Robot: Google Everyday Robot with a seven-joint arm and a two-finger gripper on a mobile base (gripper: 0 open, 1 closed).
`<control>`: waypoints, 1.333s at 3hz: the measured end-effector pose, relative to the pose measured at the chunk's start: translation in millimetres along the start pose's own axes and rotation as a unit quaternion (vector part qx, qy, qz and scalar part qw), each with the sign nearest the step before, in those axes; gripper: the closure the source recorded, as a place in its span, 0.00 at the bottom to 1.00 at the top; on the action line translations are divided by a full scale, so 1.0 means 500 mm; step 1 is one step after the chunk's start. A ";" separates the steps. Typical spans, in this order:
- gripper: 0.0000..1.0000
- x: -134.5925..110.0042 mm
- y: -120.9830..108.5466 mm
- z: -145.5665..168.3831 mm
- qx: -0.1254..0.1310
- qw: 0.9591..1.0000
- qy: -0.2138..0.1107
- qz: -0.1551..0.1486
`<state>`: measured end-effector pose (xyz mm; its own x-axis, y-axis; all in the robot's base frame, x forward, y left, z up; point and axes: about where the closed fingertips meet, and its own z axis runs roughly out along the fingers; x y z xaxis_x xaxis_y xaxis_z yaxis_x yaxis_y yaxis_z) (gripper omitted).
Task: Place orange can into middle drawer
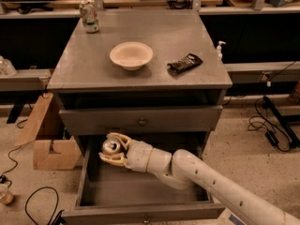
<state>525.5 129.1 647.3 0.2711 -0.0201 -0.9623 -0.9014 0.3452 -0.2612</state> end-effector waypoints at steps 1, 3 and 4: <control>1.00 0.163 -0.005 -0.009 -0.044 0.997 0.057 0.034; 1.00 0.322 -0.021 -0.052 -0.045 0.989 0.133 0.052; 1.00 0.391 -0.010 -0.064 -0.017 0.987 0.144 0.070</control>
Offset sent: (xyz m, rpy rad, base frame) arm 0.0520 -0.0385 -0.1667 -0.2819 0.2230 0.0664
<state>572.4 93.7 458.0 0.0408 -0.2421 -0.9694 -0.9352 0.3322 -0.1224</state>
